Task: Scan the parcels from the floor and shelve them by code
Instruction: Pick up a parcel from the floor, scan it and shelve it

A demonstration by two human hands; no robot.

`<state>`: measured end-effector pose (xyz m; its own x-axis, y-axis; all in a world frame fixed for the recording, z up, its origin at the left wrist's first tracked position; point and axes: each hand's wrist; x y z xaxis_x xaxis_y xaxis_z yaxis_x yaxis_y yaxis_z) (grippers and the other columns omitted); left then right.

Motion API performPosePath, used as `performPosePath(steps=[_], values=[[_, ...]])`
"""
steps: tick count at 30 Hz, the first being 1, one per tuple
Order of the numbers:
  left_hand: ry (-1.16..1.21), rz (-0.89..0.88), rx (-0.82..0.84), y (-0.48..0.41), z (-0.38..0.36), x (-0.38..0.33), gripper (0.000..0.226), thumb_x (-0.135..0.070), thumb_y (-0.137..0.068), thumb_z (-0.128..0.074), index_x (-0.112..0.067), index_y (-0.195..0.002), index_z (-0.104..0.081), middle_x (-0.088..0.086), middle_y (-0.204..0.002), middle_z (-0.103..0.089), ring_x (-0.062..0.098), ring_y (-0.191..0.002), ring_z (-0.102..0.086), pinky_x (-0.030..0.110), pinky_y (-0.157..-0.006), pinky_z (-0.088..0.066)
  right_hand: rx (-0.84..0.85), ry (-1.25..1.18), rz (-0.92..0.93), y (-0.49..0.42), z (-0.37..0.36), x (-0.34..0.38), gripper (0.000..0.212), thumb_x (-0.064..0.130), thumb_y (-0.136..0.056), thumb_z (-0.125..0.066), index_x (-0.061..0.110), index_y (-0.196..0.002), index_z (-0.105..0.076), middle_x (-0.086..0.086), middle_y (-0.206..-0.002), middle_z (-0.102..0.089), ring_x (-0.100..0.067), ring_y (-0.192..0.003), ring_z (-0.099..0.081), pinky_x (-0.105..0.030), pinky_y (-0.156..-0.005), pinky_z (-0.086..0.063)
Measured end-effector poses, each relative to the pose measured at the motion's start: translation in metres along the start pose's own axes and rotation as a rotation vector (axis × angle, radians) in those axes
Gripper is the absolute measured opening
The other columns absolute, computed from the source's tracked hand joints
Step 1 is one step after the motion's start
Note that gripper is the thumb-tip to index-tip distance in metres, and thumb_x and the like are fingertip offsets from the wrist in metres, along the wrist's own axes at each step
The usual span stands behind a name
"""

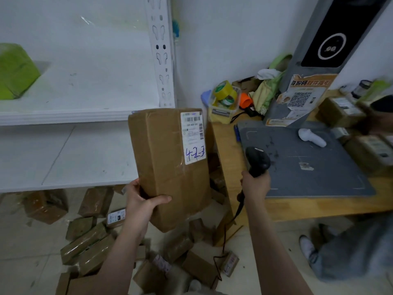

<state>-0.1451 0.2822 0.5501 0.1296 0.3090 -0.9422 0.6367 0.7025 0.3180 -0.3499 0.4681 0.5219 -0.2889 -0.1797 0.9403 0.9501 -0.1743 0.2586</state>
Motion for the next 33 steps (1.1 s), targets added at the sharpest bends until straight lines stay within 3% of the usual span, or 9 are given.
performPosePath(steps=[4, 9, 11, 14, 17, 23, 26, 29, 33], values=[[-0.034, 0.083, -0.04, 0.0, -0.022, 0.01, 0.107, -0.009, -0.043, -0.095, -0.014, -0.135, -0.041, 0.004, -0.125, -0.059, 0.03, -0.119, -0.056, 0.056, -0.108, -0.042, -0.037, 0.238, -0.057, -0.048, 0.025, -0.019, 0.029, 0.003, -0.091, -0.058, -0.001, -0.119, -0.057, -0.018, -0.108, -0.062, -0.035, -0.107, -0.06, -0.036, -0.078, -0.047], [-0.012, 0.226, 0.004, 0.003, -0.046, 0.019, 0.116, -0.026, -0.024, -0.097, -0.018, -0.13, -0.049, 0.004, -0.12, -0.066, 0.03, -0.115, -0.06, 0.059, -0.105, -0.044, 0.043, 0.479, -0.149, -0.102, 0.048, -0.038, 0.027, 0.009, -0.095, -0.058, -0.005, -0.119, -0.058, -0.014, -0.092, -0.057, -0.029, -0.088, -0.056, -0.034, -0.072, -0.046], [0.001, 0.264, 0.021, 0.003, -0.053, 0.019, 0.126, -0.029, -0.017, -0.098, -0.016, -0.133, -0.049, 0.005, -0.121, -0.066, 0.029, -0.113, -0.059, 0.056, -0.102, -0.045, 0.075, 0.531, -0.184, -0.117, 0.053, -0.044, 0.028, 0.009, -0.095, -0.058, -0.005, -0.119, -0.057, -0.016, -0.094, -0.058, -0.03, -0.09, -0.056, -0.033, -0.071, -0.045], [0.014, 0.272, 0.02, 0.004, -0.058, 0.015, 0.109, -0.014, -0.034, -0.093, -0.008, -0.135, -0.052, 0.008, -0.123, -0.066, 0.029, -0.113, -0.059, 0.051, -0.1, -0.047, 0.113, 0.559, -0.199, -0.129, 0.052, -0.051, 0.029, 0.009, -0.096, -0.057, -0.006, -0.121, -0.056, -0.02, -0.106, -0.06, -0.033, -0.097, -0.059, -0.034, -0.073, -0.046], [0.005, 0.269, 0.034, 0.003, -0.058, 0.012, 0.109, -0.016, -0.032, -0.094, -0.005, -0.133, -0.054, 0.009, -0.122, -0.069, 0.03, -0.113, -0.061, 0.053, -0.101, -0.047, 0.131, 0.573, -0.205, -0.133, 0.046, -0.057, 0.032, 0.013, -0.098, -0.057, -0.005, -0.124, -0.054, -0.024, -0.117, -0.061, -0.036, -0.105, -0.06, -0.035, -0.072, -0.045], [0.025, 0.314, 0.045, -0.002, -0.061, 0.012, 0.086, -0.007, -0.047, -0.085, -0.006, -0.129, -0.057, 0.01, -0.12, -0.069, 0.034, -0.116, -0.058, 0.055, -0.1, -0.046, 0.147, 0.611, -0.252, -0.134, 0.035, -0.07, 0.03, 0.007, -0.098, -0.054, -0.006, -0.125, -0.053, -0.025, -0.12, -0.059, -0.037, -0.107, -0.06, -0.036, -0.071, -0.047], [0.037, 0.331, 0.067, -0.003, -0.062, 0.012, 0.078, -0.006, -0.051, -0.082, -0.005, -0.126, -0.06, 0.011, -0.12, -0.07, 0.034, -0.116, -0.058, 0.056, -0.102, -0.046, 0.122, 0.624, -0.239, -0.131, 0.034, -0.073, 0.028, 0.01, -0.096, -0.055, -0.004, -0.12, -0.055, -0.022, -0.115, -0.061, -0.037, -0.107, -0.06, -0.04, -0.081, -0.053], [0.046, 0.331, 0.062, -0.004, -0.061, 0.013, 0.079, -0.006, -0.052, -0.082, -0.006, -0.127, -0.058, 0.011, -0.12, -0.069, 0.034, -0.116, -0.058, 0.057, -0.102, -0.045, 0.082, 0.691, -0.221, -0.133, 0.035, -0.08, 0.032, 0.019, -0.095, -0.055, -0.002, -0.119, -0.056, -0.021, -0.122, -0.059, -0.04, -0.119, -0.05, -0.048, -0.101, -0.045], [0.057, 0.324, 0.042, -0.006, -0.056, 0.014, 0.081, -0.007, -0.051, -0.083, -0.006, -0.128, -0.058, 0.01, -0.121, -0.069, 0.033, -0.117, -0.058, 0.054, -0.097, -0.048, 0.036, 0.685, -0.207, -0.13, 0.034, -0.084, 0.04, 0.027, -0.092, -0.06, -0.001, -0.121, -0.057, -0.022, -0.131, -0.054, -0.039, -0.126, -0.043, -0.047, -0.104, -0.037]])
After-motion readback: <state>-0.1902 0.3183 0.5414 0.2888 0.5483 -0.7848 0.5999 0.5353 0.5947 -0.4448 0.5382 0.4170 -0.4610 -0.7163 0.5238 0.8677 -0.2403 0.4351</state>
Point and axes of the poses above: each hand's wrist, its own y-axis away from the middle knuckle, its own z-axis out of the back of the hand, x = y × z
